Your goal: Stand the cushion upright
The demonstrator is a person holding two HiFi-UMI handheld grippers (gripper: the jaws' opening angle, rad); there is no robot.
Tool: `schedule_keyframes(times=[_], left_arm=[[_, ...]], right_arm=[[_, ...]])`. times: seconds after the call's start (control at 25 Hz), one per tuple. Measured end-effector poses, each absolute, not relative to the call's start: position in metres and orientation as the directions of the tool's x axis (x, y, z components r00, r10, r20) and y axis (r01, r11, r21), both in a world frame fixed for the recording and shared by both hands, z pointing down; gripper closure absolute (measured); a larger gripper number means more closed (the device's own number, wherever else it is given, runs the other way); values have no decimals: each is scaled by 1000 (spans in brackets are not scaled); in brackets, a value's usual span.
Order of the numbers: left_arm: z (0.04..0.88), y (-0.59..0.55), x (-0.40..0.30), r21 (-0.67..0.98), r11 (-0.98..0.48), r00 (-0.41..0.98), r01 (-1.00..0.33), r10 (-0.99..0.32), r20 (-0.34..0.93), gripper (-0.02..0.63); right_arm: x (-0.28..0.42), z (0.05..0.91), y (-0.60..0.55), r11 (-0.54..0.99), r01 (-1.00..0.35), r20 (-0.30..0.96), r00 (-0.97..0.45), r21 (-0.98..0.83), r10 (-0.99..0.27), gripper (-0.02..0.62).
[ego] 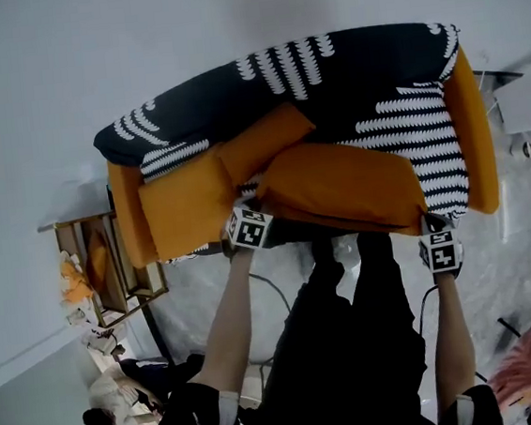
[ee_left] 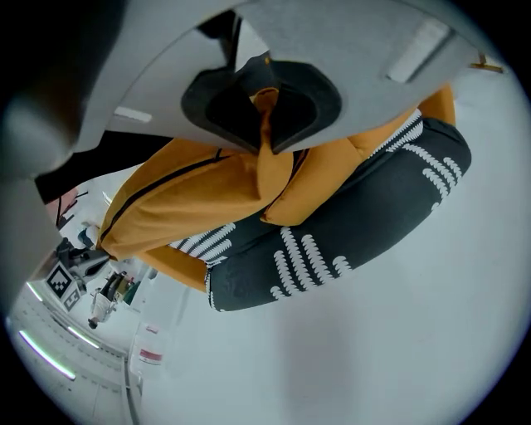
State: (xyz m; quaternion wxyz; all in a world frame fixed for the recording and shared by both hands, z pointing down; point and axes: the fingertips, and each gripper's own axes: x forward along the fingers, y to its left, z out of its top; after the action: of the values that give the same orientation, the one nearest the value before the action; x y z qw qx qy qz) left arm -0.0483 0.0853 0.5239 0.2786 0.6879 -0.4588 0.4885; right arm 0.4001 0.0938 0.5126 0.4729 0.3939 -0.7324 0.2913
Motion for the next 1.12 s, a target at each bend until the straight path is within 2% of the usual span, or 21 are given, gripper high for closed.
schedule_keyframes(times=[0.24,0.48,1.12], left_arm=[[495,58,-22,-86,-372,58,-924,-359,932,566],[477,49,19,-44,-360,86,-932,-337,937,566],[456,-24,124,13,-398,161,-917,-341,926,566]], right_arm=[[423,484,18,581,-810,908,-301,-81,-293,585],[456,461,-44,604,-789,891,-347,-110,-291,586],[557,446,-142,606,-795,889,-295,-24,-352,586]])
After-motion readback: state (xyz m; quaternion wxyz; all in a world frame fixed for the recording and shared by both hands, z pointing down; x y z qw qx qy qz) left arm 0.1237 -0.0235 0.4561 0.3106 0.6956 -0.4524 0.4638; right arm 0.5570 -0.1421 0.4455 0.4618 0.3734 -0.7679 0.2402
